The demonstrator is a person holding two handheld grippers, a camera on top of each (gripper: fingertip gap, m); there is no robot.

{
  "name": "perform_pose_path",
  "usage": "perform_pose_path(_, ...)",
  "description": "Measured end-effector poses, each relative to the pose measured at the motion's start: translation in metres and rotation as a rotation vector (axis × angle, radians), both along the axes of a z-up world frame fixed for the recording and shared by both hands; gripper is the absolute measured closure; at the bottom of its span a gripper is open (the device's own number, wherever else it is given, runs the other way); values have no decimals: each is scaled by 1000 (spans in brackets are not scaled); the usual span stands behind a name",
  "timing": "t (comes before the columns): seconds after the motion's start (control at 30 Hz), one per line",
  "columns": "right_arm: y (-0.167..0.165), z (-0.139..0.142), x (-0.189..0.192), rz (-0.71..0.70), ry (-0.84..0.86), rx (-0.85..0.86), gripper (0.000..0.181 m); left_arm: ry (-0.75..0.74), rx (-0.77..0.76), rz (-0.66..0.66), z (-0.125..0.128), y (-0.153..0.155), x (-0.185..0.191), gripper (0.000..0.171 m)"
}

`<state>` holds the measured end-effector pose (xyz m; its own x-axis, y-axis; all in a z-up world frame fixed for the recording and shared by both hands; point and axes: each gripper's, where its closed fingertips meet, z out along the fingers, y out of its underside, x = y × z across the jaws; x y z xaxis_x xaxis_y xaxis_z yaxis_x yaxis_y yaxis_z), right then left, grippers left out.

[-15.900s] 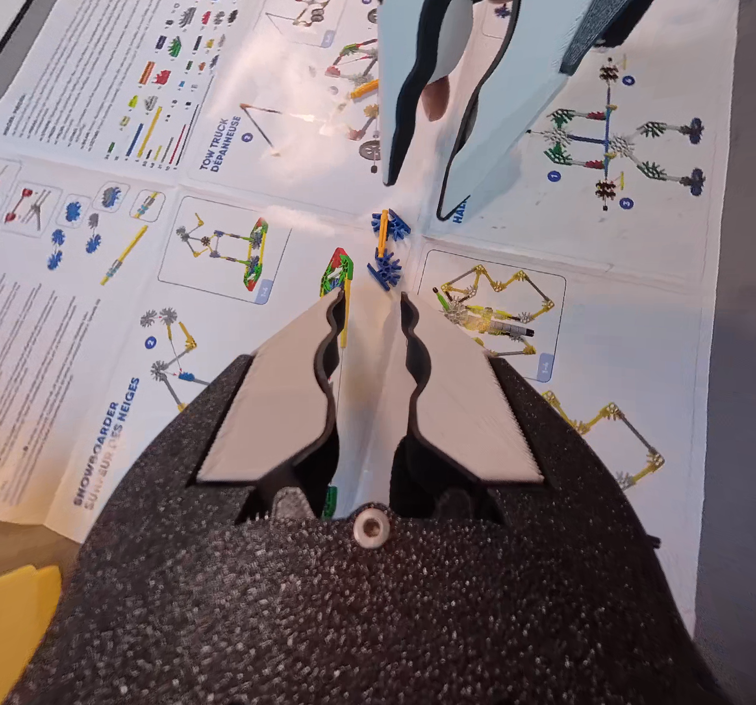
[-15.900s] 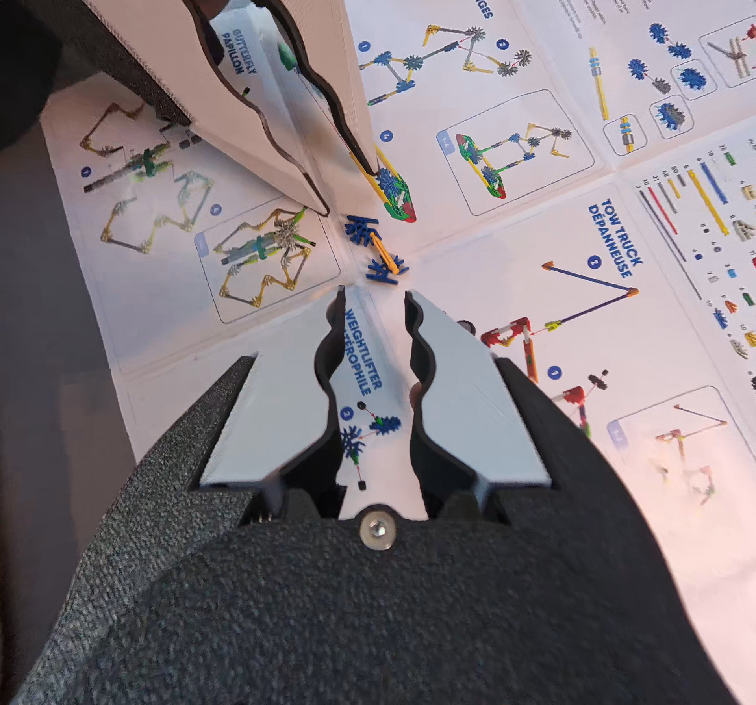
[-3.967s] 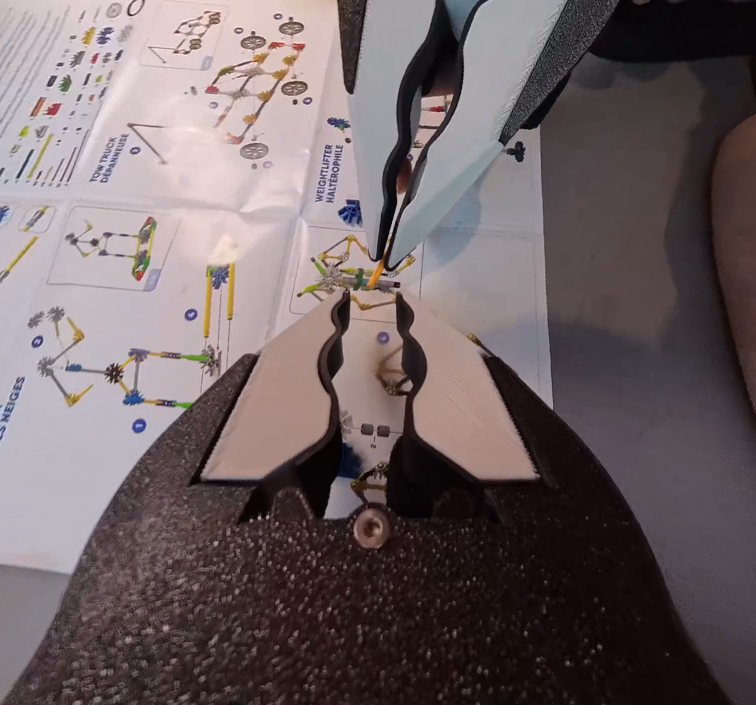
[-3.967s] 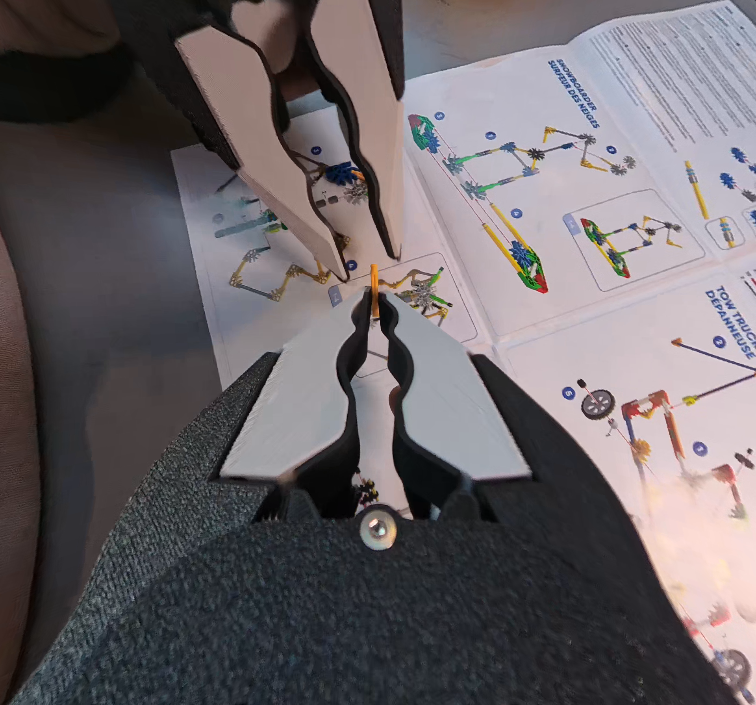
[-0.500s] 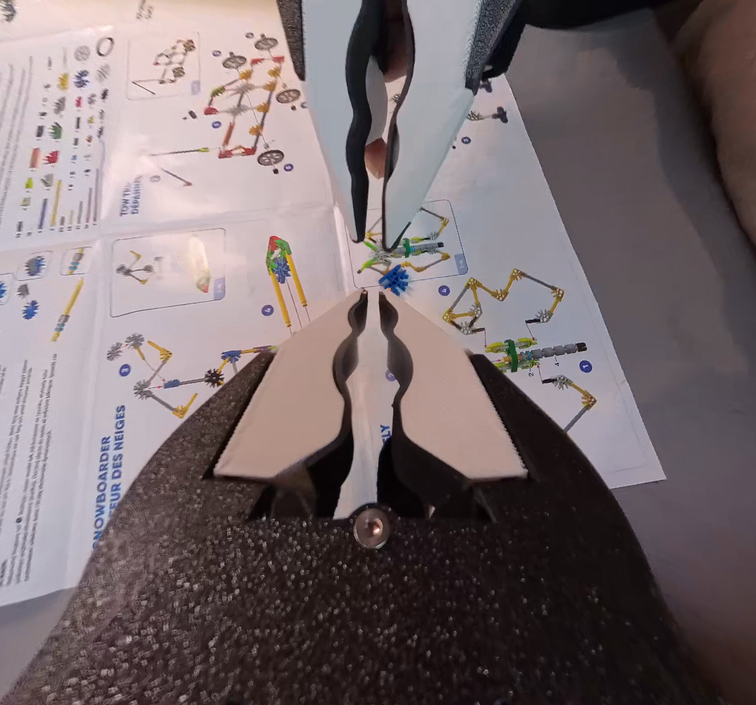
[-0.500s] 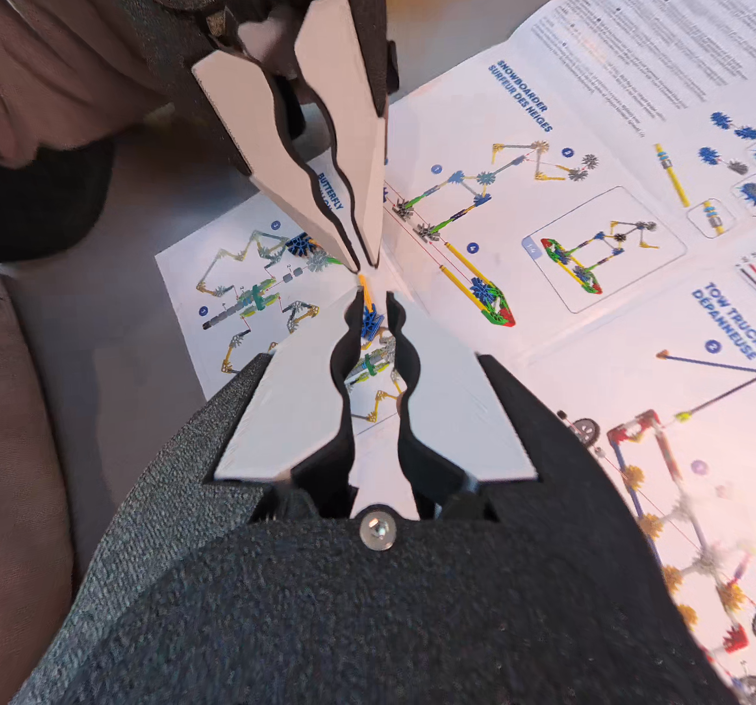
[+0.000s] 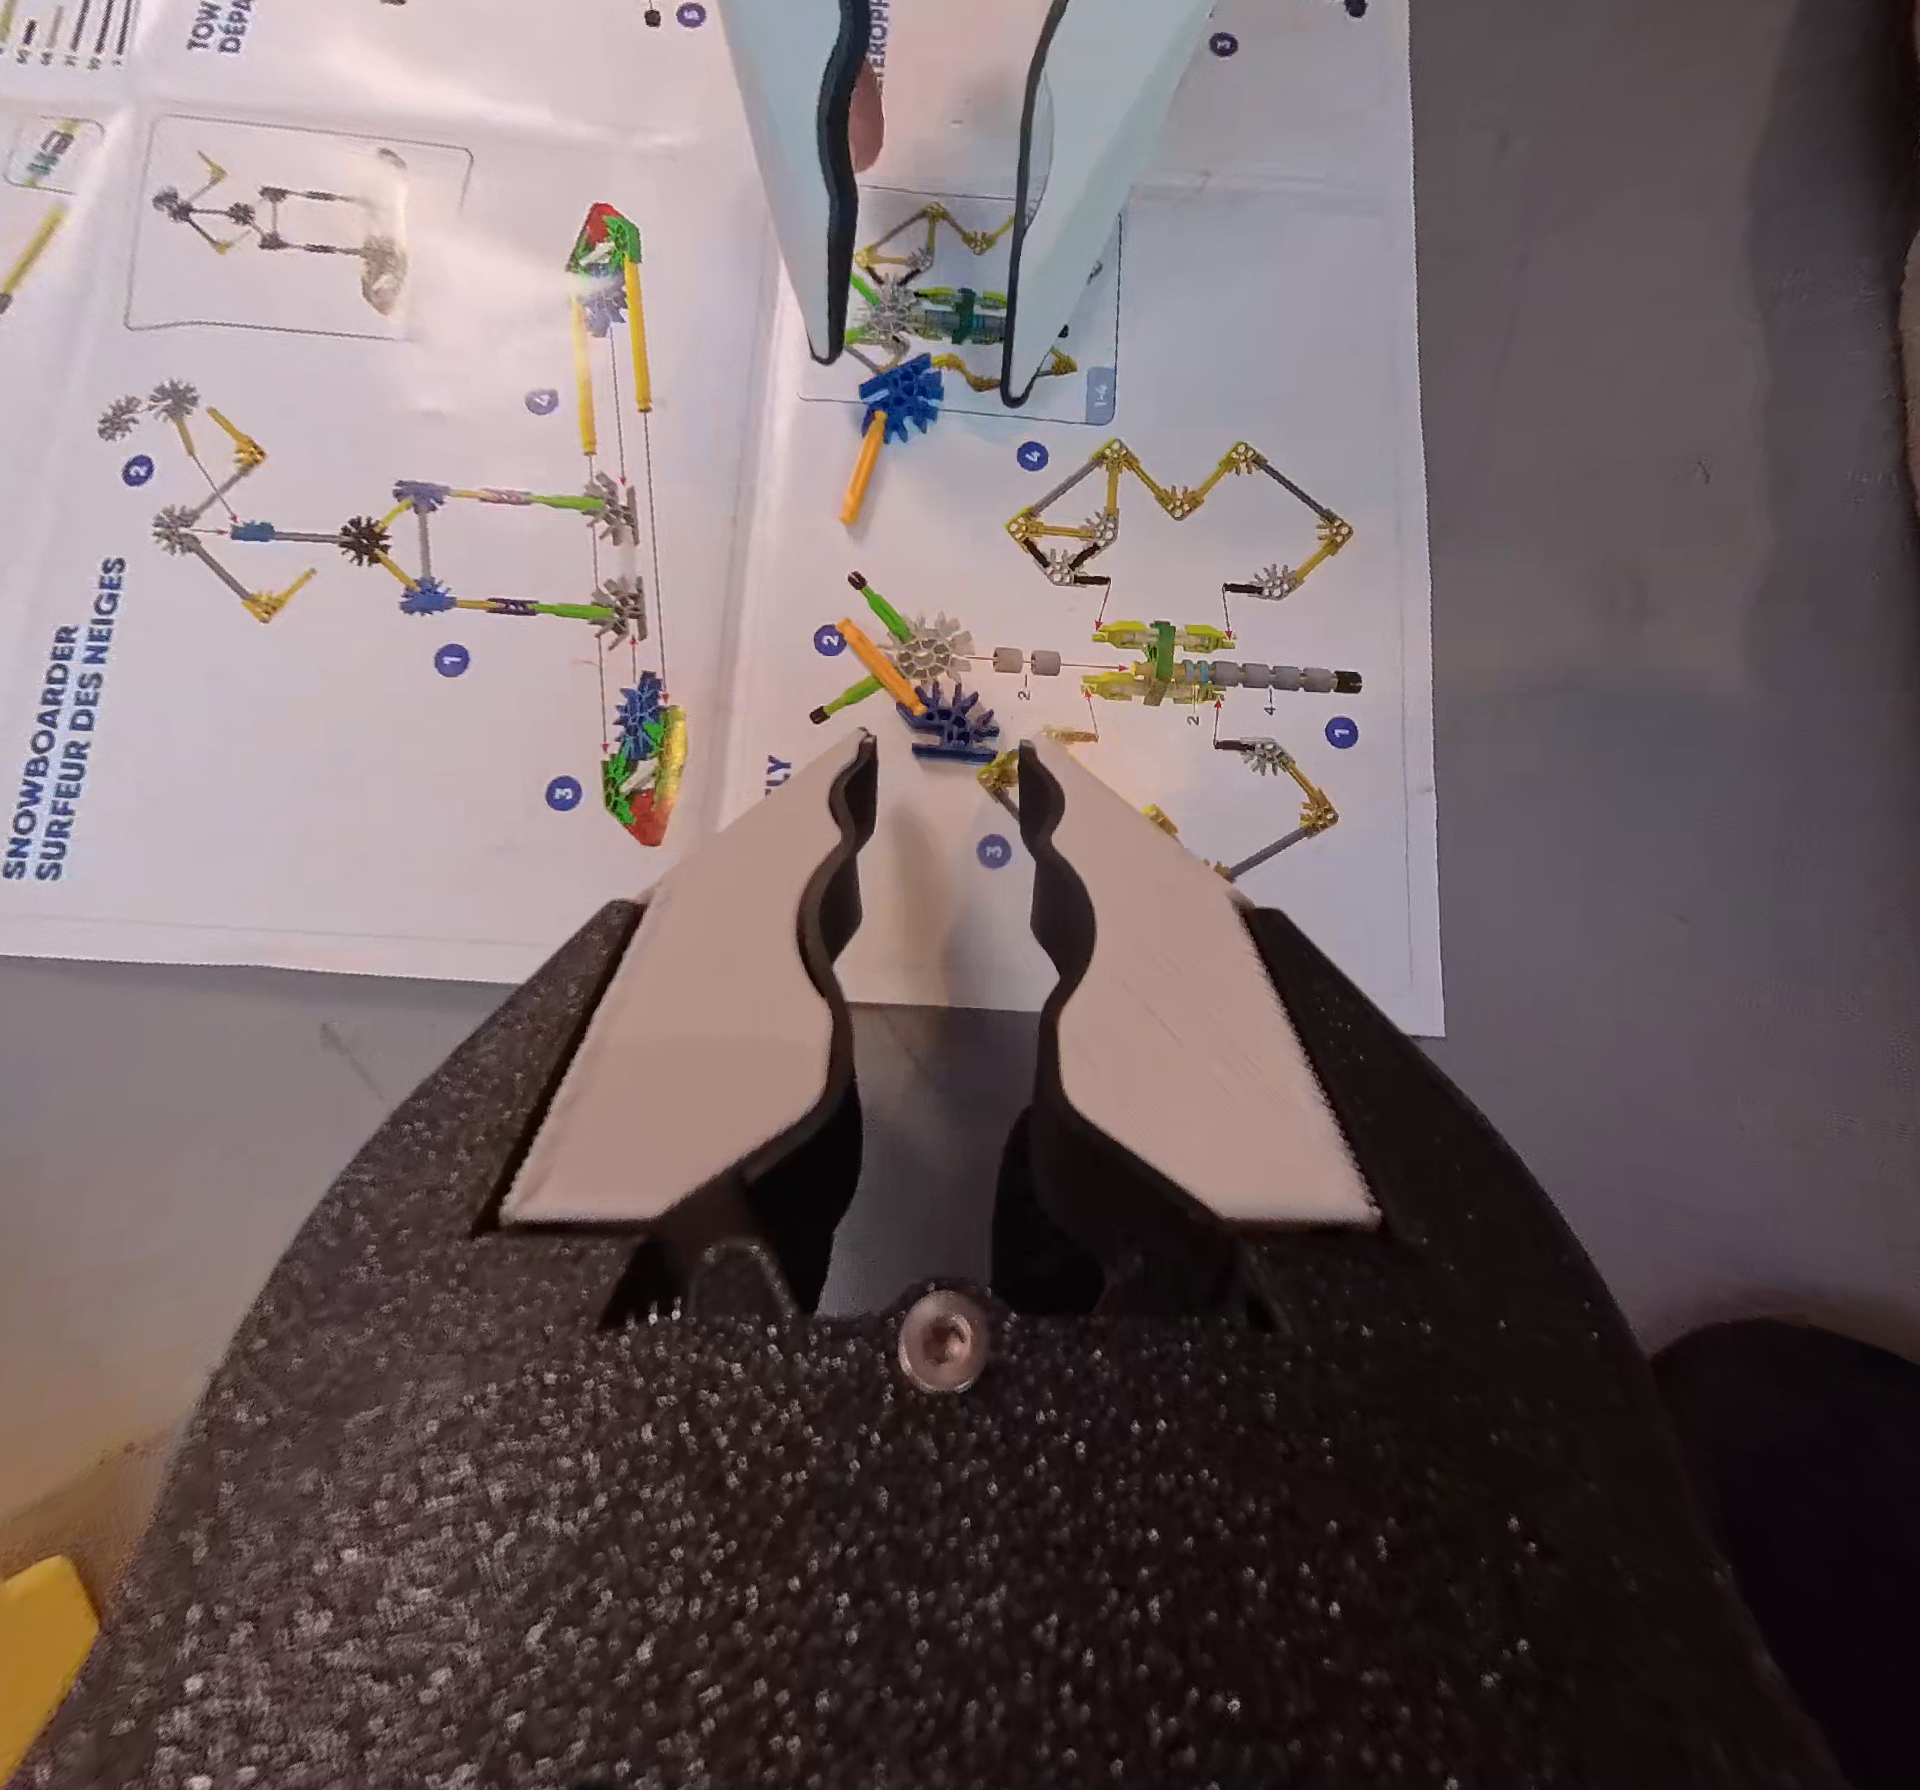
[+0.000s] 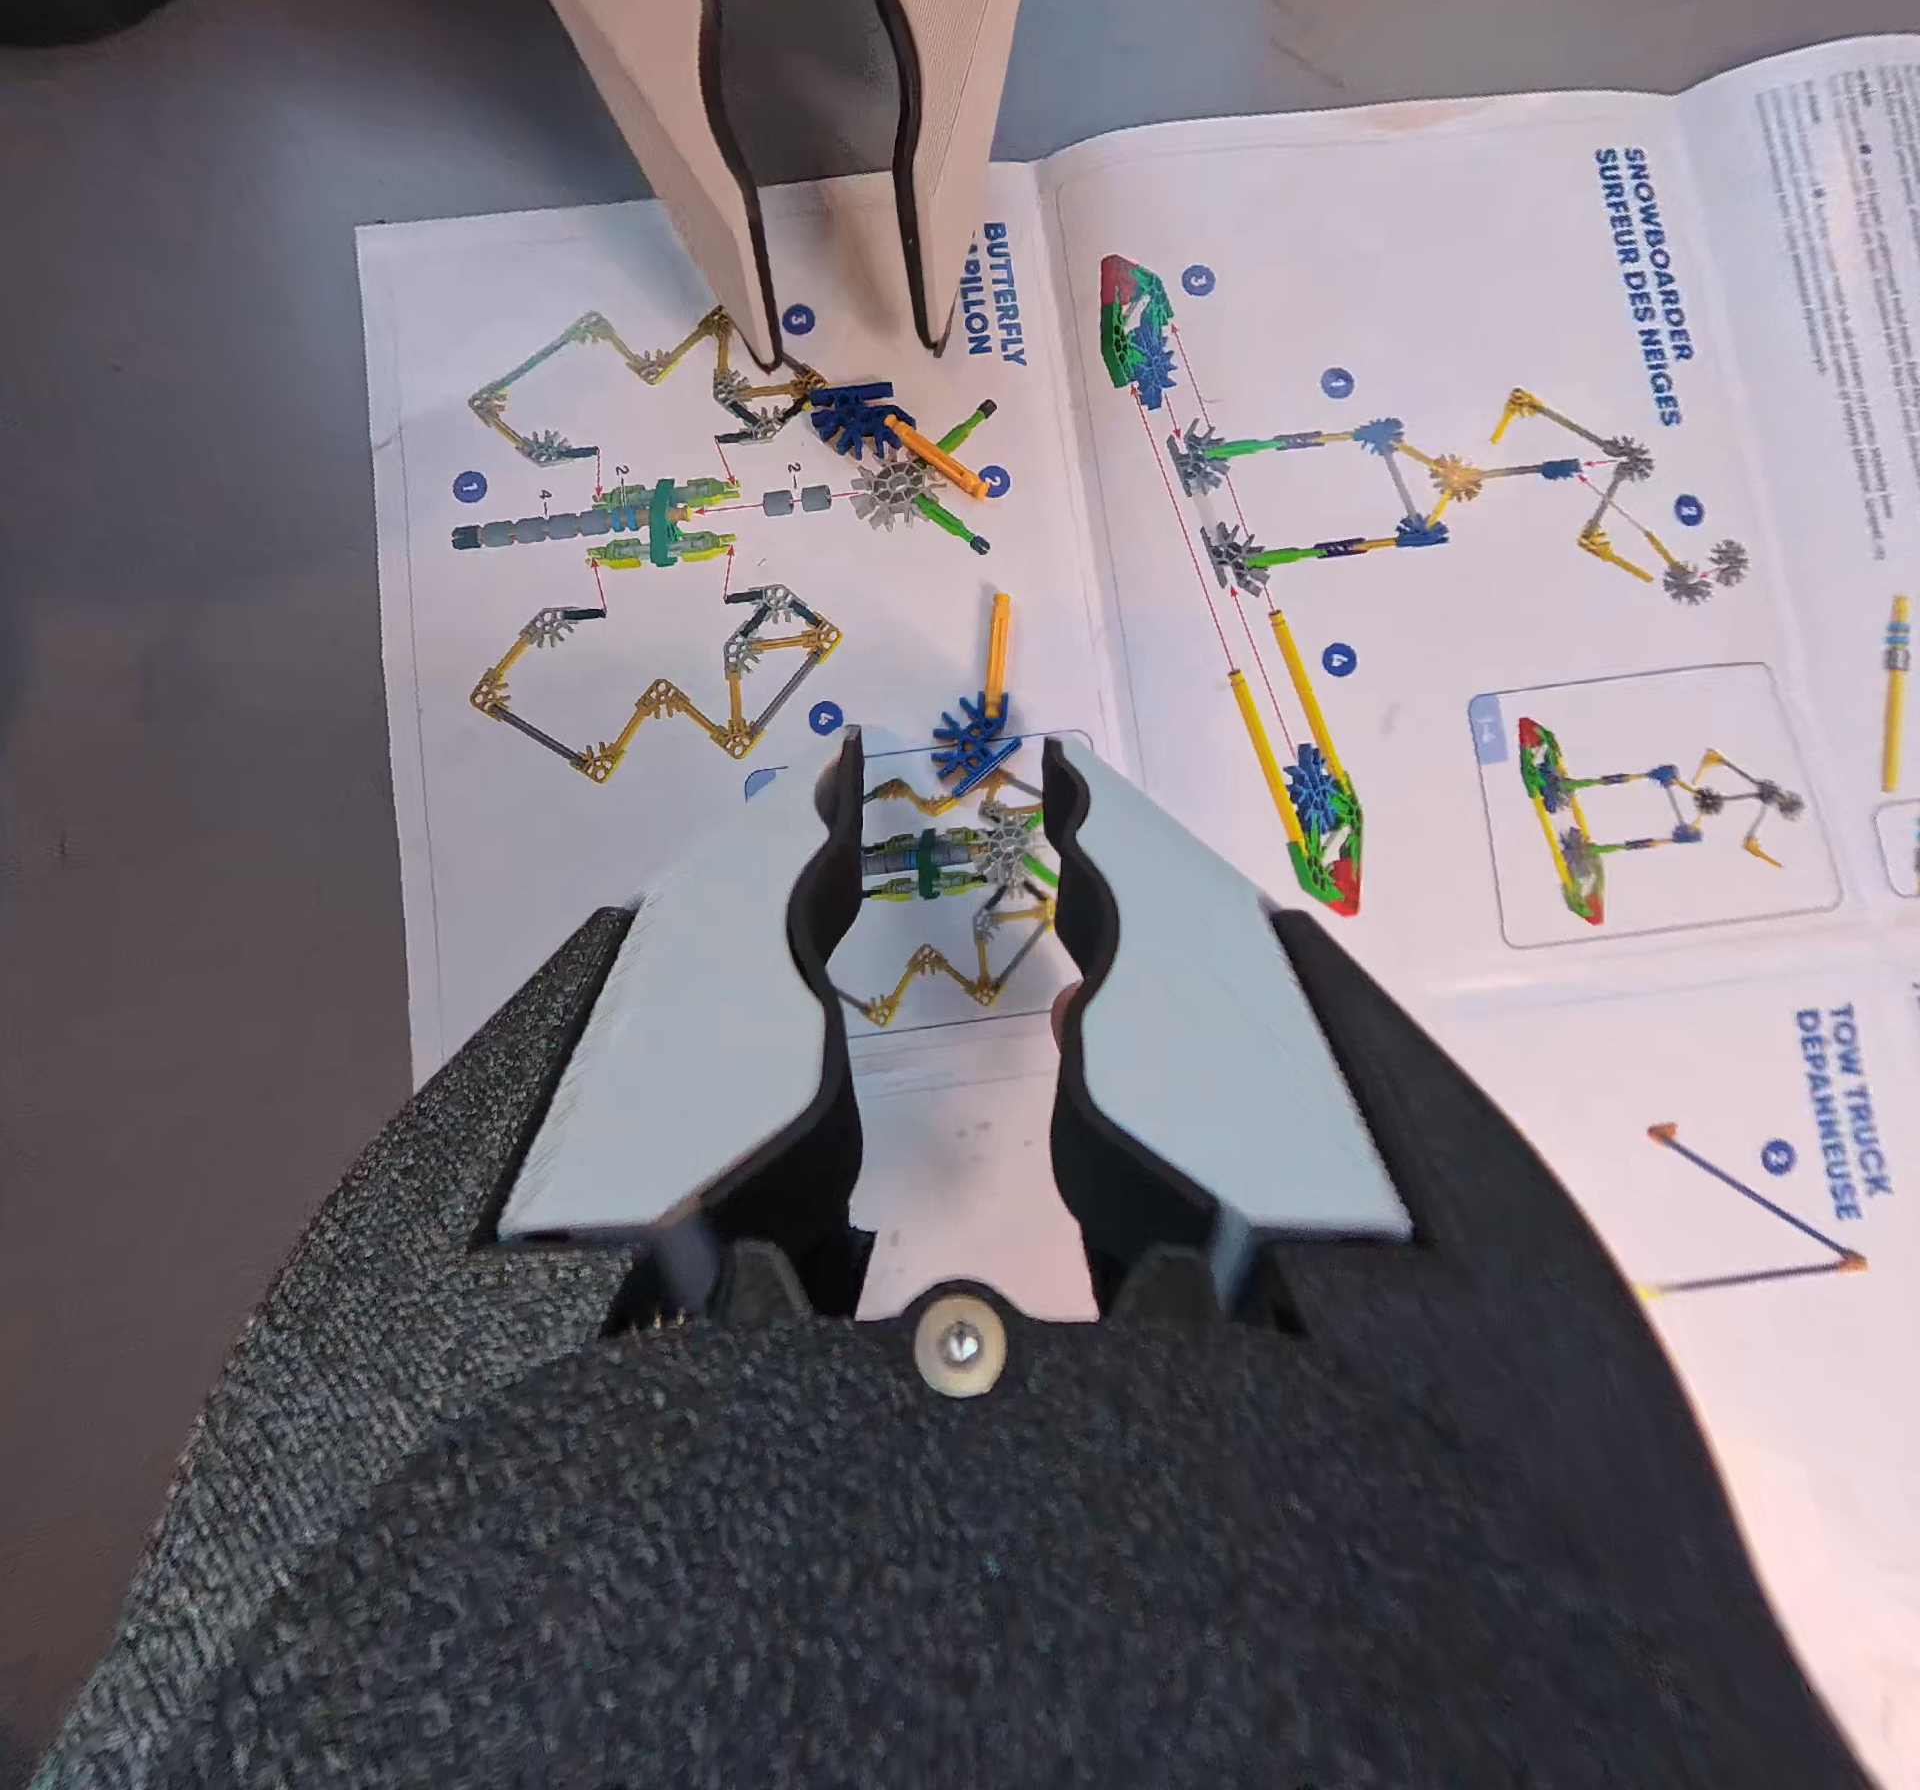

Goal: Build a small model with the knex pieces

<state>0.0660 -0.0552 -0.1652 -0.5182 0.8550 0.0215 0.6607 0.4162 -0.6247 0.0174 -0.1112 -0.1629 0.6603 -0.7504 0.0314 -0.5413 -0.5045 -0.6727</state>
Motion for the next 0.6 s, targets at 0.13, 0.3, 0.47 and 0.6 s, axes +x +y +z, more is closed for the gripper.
perform_pose_path(0.13, 1, -6, 0, 33, -73, -23, 152, 20, 10, 48, -7, 4, 3, 145)
perform_pose_path(0.3, -9, -7, 15, 6, -68, -35, 156, 23, 14, 54, -10, 4, 7, 149)
perform_pose_path(0.47, -6, -1, 15, -11, -11, -31, 157, 5, 22, 57, -7, 4, 5, 149)
perform_pose_path(0.6, 2, -2, 2, 21, 20, -45, 157, -25, 28, 66, -4, 5, 4, 149)
